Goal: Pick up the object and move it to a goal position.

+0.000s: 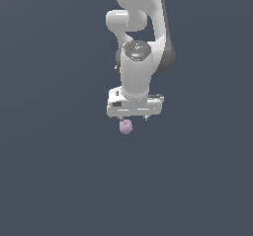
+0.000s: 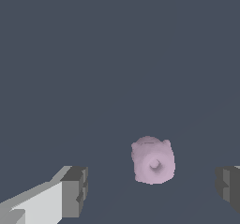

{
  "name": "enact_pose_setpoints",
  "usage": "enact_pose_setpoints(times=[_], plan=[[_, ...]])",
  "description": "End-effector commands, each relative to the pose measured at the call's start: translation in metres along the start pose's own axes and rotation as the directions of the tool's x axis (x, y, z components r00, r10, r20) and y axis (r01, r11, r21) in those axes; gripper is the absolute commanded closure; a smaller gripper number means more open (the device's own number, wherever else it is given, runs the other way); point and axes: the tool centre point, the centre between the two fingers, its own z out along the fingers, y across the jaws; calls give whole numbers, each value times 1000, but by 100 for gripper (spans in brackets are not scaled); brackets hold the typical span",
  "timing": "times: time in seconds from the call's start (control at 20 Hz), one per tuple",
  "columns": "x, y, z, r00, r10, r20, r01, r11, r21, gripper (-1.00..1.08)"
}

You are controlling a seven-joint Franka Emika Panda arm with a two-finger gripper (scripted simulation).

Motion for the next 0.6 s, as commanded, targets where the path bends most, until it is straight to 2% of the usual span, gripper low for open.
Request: enact_pose_setpoints(times=[0.0,0.55], plan=[[0,0,0,1000,0,0,0,1000,0,-92],[6,32,-14,998,65,-11,-65,998,-13,-92]])
